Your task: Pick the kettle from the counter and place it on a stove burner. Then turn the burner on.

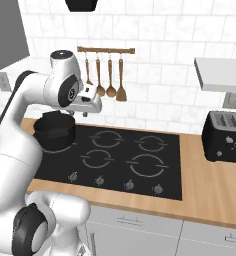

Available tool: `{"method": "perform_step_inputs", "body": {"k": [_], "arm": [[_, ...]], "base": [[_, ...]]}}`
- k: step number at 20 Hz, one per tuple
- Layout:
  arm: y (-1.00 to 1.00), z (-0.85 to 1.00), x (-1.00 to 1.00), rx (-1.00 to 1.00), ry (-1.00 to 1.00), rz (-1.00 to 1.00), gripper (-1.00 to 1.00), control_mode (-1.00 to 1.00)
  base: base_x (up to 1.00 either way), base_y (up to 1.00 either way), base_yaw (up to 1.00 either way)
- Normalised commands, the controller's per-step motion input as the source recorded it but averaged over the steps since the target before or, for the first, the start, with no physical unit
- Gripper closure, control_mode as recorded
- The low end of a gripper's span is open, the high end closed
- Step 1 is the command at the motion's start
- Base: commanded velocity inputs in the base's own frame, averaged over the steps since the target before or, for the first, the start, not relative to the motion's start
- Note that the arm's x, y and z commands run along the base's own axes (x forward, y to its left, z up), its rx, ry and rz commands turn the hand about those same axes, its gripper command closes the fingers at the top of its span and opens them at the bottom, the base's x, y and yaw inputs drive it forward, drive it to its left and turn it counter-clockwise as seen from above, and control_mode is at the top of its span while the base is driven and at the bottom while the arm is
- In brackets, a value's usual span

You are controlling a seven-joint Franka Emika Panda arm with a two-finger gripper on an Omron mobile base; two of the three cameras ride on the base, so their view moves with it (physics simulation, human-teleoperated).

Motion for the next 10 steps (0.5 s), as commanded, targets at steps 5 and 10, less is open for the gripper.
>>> {"method": "perform_step_inputs", "body": {"k": [5,10], "arm": [[0.02,0.0,-0.16,0.0,0.0,0.0,-1.0,-1.0],[0.74,-0.04,-0.66,0.0,-0.05,0.09,-1.0,-1.0]], "base": [[0.0,0.0,0.0],[0.0,0.0,0.0]]}}
